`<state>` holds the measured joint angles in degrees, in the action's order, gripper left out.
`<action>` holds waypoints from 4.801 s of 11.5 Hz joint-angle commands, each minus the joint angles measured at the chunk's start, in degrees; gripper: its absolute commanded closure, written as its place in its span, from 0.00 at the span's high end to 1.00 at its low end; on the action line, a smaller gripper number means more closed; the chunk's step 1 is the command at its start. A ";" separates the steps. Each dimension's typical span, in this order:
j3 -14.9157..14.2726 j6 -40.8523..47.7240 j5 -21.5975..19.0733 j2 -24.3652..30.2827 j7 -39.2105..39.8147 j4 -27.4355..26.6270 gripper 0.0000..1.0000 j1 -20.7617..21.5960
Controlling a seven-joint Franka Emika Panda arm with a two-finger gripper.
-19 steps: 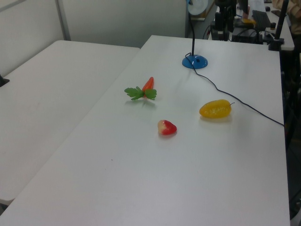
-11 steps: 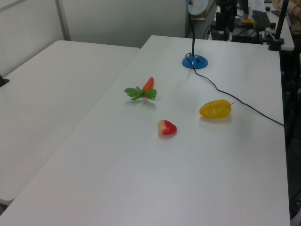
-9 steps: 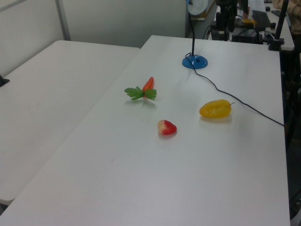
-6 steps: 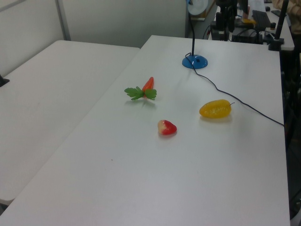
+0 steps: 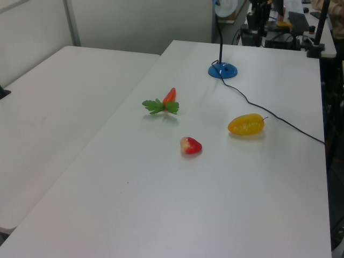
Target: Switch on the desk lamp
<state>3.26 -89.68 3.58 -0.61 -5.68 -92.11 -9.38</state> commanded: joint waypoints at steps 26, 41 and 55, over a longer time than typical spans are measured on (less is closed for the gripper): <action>-0.18 -52.96 4.50 -8.95 -18.22 -15.31 0.00 -15.23; -3.96 -59.82 8.81 -23.03 -27.37 -5.81 0.00 -14.79; -5.28 -64.31 13.11 -30.50 -30.09 -2.20 0.00 -13.74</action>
<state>-1.05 -152.95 14.79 -30.29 -33.96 -95.02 -24.44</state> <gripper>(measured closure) 0.991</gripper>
